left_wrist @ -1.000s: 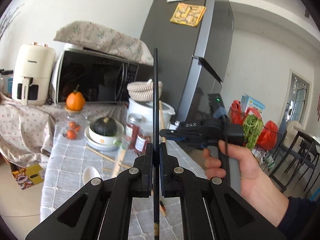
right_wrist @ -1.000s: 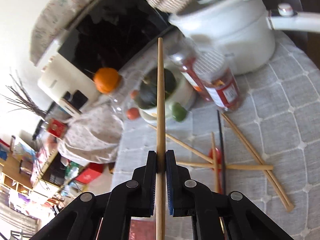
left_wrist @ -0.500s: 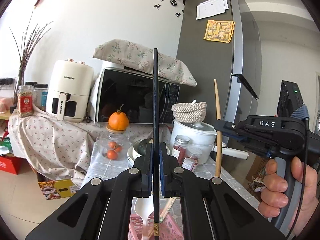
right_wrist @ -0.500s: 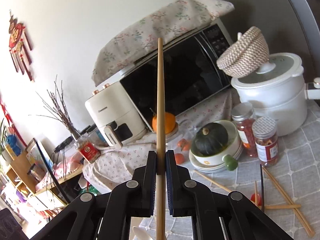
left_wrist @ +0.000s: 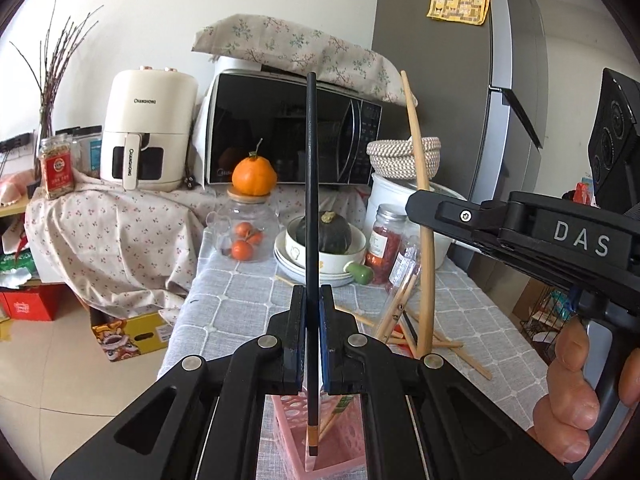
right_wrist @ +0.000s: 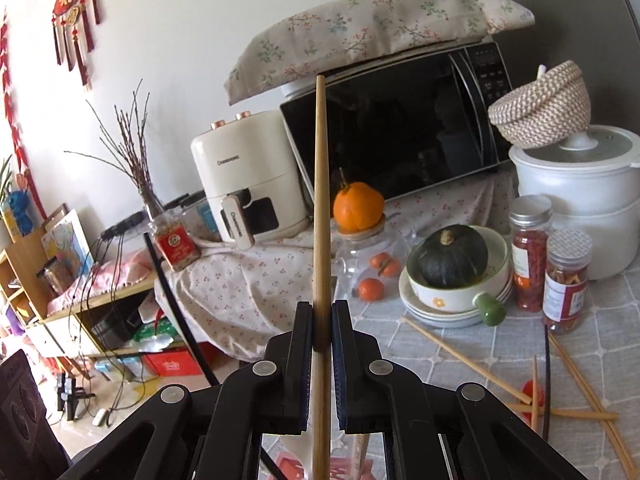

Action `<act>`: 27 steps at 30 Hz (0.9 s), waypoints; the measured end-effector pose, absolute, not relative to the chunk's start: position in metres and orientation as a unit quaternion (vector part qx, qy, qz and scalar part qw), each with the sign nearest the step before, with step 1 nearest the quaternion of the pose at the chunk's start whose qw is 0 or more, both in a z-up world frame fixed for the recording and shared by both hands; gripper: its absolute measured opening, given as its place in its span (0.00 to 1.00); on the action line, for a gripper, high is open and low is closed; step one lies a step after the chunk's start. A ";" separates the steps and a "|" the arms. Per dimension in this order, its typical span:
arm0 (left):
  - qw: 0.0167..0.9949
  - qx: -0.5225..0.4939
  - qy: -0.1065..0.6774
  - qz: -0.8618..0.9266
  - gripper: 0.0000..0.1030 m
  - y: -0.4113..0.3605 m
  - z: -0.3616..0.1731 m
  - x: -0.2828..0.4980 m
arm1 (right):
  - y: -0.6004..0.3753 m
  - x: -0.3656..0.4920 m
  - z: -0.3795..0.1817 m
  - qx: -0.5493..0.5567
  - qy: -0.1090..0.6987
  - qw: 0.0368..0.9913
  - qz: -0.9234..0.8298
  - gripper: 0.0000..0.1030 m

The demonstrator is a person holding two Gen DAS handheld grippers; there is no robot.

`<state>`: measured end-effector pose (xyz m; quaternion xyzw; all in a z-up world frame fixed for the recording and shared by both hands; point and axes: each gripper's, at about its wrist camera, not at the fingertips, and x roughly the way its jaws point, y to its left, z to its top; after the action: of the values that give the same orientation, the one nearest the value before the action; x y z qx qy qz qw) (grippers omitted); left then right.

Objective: Organize utensils
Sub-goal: 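Lower both chopsticks into the pink basket and open both tools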

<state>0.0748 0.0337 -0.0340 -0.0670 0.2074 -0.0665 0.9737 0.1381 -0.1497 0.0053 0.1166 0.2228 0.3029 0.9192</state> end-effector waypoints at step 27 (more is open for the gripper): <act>0.946 -0.174 0.265 -0.069 0.30 0.072 -0.025 0.082 | -0.117 0.139 -0.028 0.048 0.258 0.916 0.305 0.09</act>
<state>0.0820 0.0719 -0.0253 -0.1737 0.2647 -0.0694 0.9460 0.1386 -0.1170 -0.0279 0.0482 0.2576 0.3053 0.9155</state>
